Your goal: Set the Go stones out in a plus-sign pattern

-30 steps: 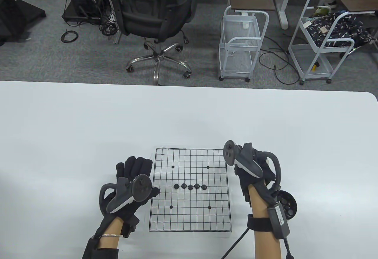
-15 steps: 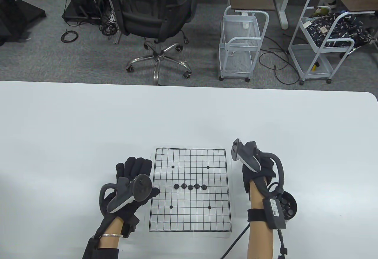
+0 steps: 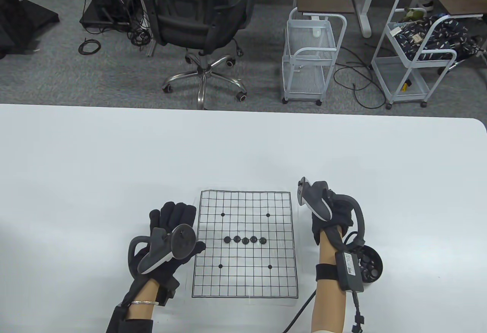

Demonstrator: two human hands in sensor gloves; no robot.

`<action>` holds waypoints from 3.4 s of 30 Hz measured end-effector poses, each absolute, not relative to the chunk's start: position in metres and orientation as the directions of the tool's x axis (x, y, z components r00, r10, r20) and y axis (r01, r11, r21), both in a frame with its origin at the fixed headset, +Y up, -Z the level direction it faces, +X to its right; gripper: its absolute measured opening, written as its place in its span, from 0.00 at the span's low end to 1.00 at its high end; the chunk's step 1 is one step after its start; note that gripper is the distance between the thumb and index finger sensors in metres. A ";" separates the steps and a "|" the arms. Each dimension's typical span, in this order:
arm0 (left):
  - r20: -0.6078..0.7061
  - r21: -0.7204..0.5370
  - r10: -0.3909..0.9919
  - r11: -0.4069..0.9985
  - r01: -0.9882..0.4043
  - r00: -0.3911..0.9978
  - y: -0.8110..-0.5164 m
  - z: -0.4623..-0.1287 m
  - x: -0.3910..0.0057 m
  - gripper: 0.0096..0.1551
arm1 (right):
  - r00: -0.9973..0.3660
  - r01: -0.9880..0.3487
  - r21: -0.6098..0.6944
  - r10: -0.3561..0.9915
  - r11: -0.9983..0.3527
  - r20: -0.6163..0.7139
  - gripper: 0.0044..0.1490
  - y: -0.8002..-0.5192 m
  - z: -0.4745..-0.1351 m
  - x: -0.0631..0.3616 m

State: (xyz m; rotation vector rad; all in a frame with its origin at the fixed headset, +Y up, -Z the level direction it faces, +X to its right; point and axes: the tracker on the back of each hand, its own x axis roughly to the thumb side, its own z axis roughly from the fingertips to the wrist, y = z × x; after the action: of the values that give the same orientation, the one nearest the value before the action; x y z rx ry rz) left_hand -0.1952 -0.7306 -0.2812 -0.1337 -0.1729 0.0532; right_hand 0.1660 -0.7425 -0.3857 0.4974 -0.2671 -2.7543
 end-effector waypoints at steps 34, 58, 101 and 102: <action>0.178 -0.119 0.091 0.990 -0.070 0.980 -0.729 -0.281 -0.197 0.55 | -0.949 -0.107 0.072 0.124 -0.992 0.290 0.23 -0.722 -0.351 0.020; 0.174 -0.125 0.070 0.991 -0.048 0.982 -0.729 -0.281 -0.195 0.55 | -0.930 0.178 0.025 -0.160 -0.984 0.332 0.22 -0.746 -0.337 -0.004; 0.187 -0.124 0.069 0.991 -0.046 0.980 -0.729 -0.280 -0.190 0.55 | -0.894 0.159 0.322 -0.275 -0.933 -0.353 0.32 -0.744 -0.382 0.167; 0.187 -0.125 0.069 0.991 -0.046 0.980 -0.729 -0.280 -0.190 0.55 | -0.891 0.166 0.331 -0.285 -0.929 -0.353 0.32 -0.744 -0.382 0.167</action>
State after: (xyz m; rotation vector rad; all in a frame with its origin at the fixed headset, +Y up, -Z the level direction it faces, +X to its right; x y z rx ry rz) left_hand -0.1900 -0.7290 -0.2803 -0.1202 -0.1924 0.0583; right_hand 0.1665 -0.7441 -0.3823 0.5908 -0.4312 -2.8130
